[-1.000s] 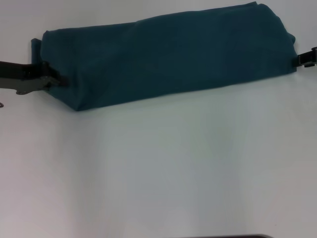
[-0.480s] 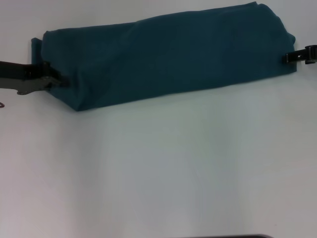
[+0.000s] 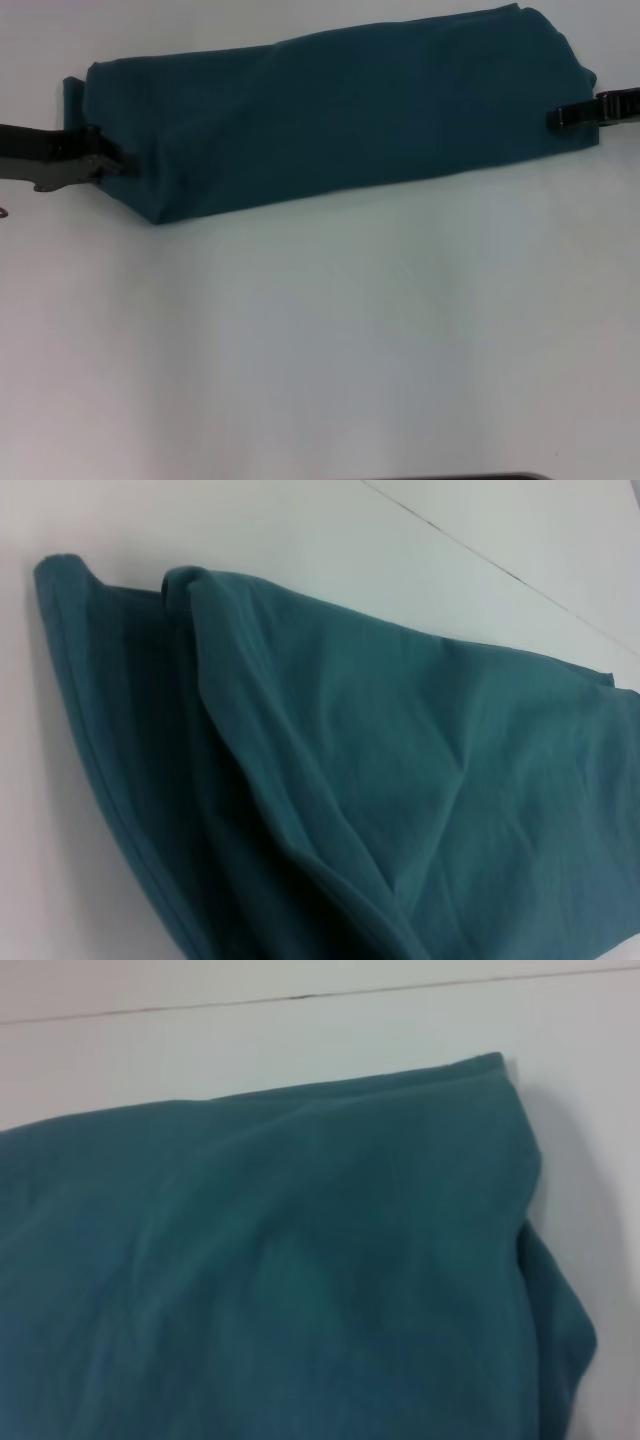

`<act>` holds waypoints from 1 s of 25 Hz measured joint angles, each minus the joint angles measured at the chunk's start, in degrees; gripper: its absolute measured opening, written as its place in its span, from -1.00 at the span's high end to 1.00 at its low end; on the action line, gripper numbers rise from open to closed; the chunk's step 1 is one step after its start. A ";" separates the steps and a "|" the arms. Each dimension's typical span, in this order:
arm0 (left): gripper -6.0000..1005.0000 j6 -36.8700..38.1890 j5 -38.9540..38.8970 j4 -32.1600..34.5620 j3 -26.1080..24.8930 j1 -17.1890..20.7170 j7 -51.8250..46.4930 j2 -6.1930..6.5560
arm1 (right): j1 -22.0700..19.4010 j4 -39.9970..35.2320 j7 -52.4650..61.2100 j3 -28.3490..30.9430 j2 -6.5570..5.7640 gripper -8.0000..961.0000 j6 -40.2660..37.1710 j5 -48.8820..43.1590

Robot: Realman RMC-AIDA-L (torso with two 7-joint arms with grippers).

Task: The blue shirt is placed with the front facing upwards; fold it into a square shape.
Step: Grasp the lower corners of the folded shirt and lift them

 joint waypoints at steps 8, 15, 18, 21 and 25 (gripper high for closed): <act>0.96 0.00 0.00 -0.02 0.00 -0.01 0.01 0.00 | 0.97 3.11 0.08 0.14 -0.58 -0.60 0.88 -0.14; 0.96 0.06 0.00 -0.04 0.00 -0.05 -0.03 0.00 | 0.60 2.76 0.57 0.16 -1.00 -0.11 0.27 0.17; 0.96 0.09 0.00 -0.04 0.00 -0.23 -0.05 0.01 | 0.61 2.74 0.83 0.01 -1.02 0.08 0.30 0.08; 0.96 0.16 0.00 -0.03 0.00 -0.38 -0.16 0.11 | 0.76 2.72 0.87 0.00 -1.10 0.28 0.29 0.01; 0.96 0.15 0.00 -0.03 -0.03 -0.42 -0.27 0.44 | 1.03 2.71 0.92 -0.01 -1.10 0.58 0.10 -0.05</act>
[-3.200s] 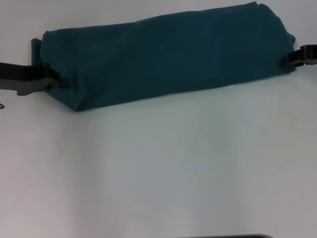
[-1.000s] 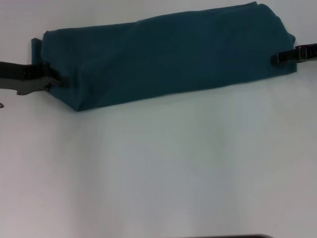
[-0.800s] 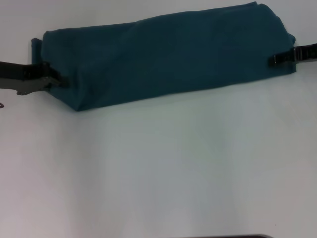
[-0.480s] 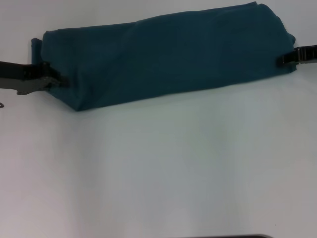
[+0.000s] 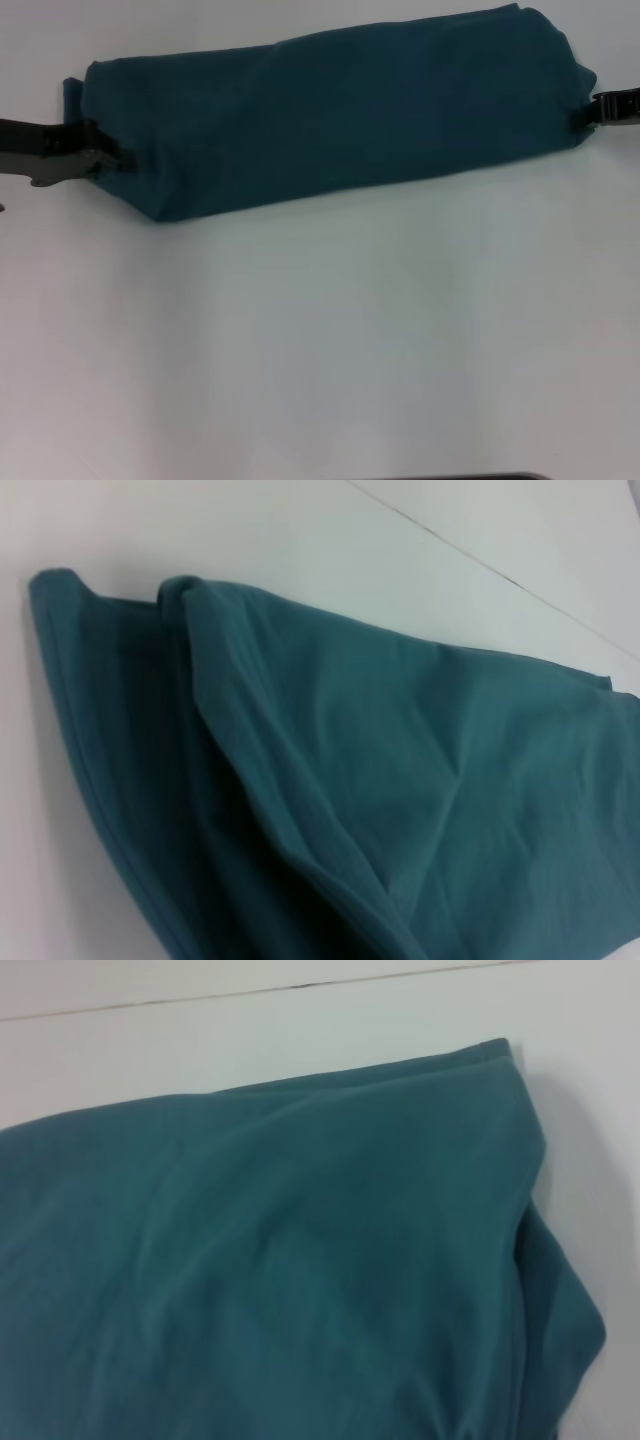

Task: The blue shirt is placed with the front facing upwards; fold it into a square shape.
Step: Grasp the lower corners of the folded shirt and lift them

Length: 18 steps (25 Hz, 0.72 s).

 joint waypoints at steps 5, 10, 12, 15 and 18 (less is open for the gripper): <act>0.96 -0.07 0.35 -0.01 -0.06 0.00 -0.54 1.06 | 0.14 0.15 0.09 -0.58 0.21 0.87 -1.64 -0.08; 0.96 1.39 0.47 0.03 -0.06 0.40 -0.66 2.35 | 0.05 0.02 0.24 -0.70 0.41 0.95 -5.96 -0.09; 0.96 2.52 0.61 0.33 -0.05 0.80 -0.67 3.03 | -0.19 -0.01 0.58 -0.70 0.36 0.94 -7.98 -0.25; 0.96 3.89 0.62 0.52 -0.01 1.59 -0.68 3.57 | -0.80 -1.04 1.56 -0.70 0.33 0.92 -10.56 -1.84; 0.96 5.12 0.65 0.25 -0.02 2.32 -0.68 3.71 | -1.61 -3.39 2.53 -0.69 0.73 0.90 -12.43 -3.64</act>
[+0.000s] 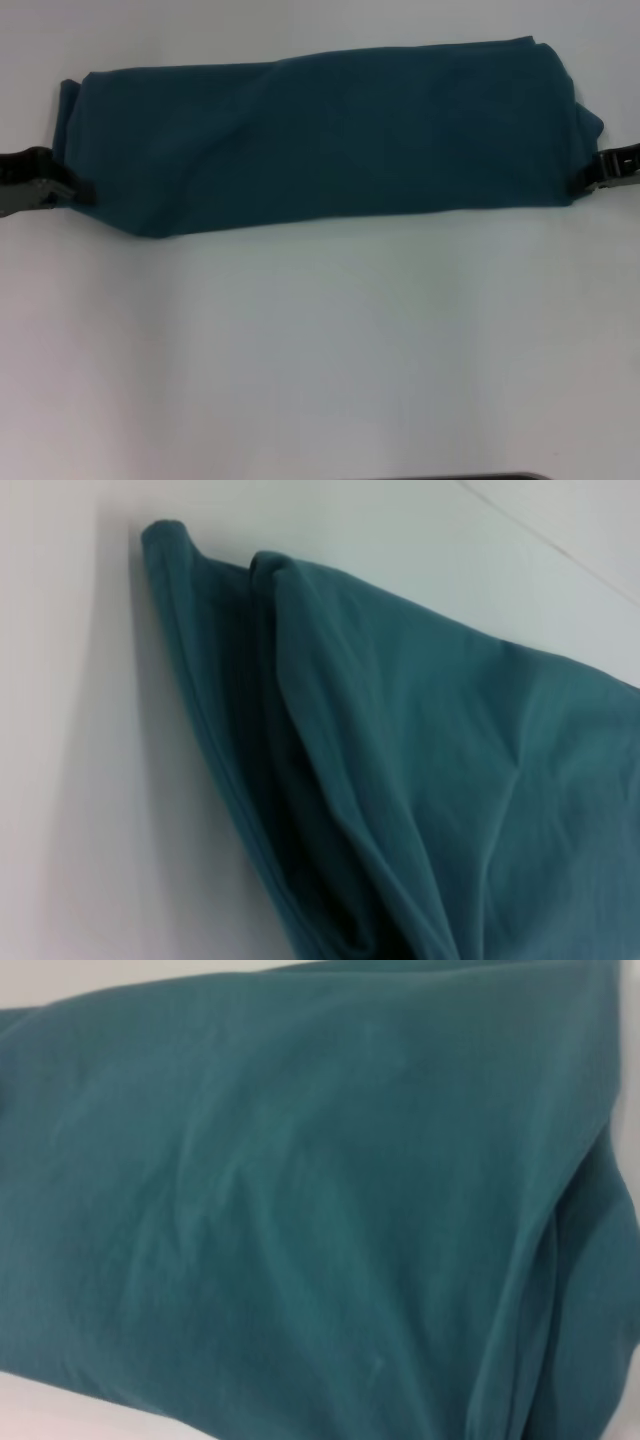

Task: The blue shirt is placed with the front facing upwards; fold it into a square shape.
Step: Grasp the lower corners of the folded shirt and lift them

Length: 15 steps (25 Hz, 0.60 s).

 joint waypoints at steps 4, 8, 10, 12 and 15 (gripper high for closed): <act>0.96 0.85 0.63 0.00 -0.04 0.58 0.00 0.26 | -0.38 -1.05 0.41 -0.04 0.19 0.88 -2.89 -0.57; 0.96 1.56 0.83 0.45 -0.04 0.79 0.00 0.67 | -0.41 -1.21 0.54 -0.58 0.26 0.86 -5.21 -0.61; 0.96 1.65 0.88 0.39 -0.08 1.00 0.00 0.77 | -0.52 -1.94 0.58 -0.56 0.51 0.85 -5.58 -0.57; 0.94 1.69 0.78 0.36 -0.12 1.07 0.26 0.79 | -0.74 -3.28 0.57 -0.20 0.91 0.84 -5.62 -0.18; 0.91 1.65 0.84 0.37 -0.14 1.08 0.47 0.67 | -0.68 -3.98 0.57 -0.14 1.08 0.82 -5.64 0.44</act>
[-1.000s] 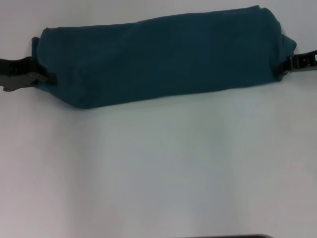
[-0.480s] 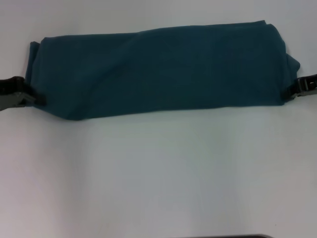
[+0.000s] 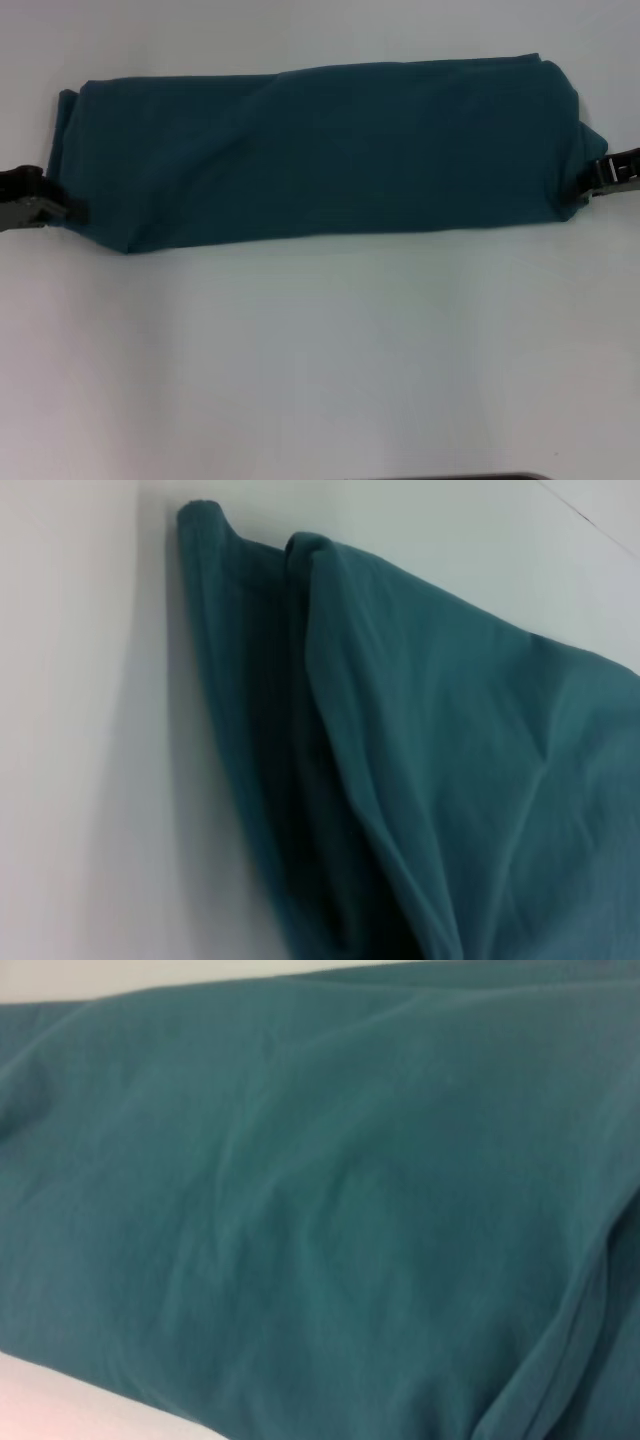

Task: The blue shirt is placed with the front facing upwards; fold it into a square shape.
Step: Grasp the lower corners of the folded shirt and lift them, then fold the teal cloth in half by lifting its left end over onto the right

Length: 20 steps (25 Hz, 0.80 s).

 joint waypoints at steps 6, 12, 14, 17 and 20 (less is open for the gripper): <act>0.85 -0.58 0.08 -0.42 -1.15 0.15 -0.55 -0.15 | 0.34 -0.01 0.07 0.31 -0.74 0.71 -0.04 0.02; 0.37 -0.59 0.08 -0.45 -2.17 0.04 -0.59 0.04 | 0.24 -1.46 0.08 3.11 -2.65 0.27 -0.10 0.69; 0.21 -0.58 0.02 -0.45 -2.52 -0.03 -0.62 0.04 | -0.03 -2.75 -0.14 4.08 -3.19 0.18 -0.76 2.07; -0.02 -0.61 -0.25 -0.45 -3.94 -0.10 -0.64 0.04 | -0.67 -3.86 -1.02 5.50 -4.33 0.04 -2.92 6.60; -0.30 -0.62 -0.48 -0.47 -5.01 -0.11 -0.65 0.02 | -1.18 -3.33 -2.74 6.15 -5.59 -0.09 -6.24 13.48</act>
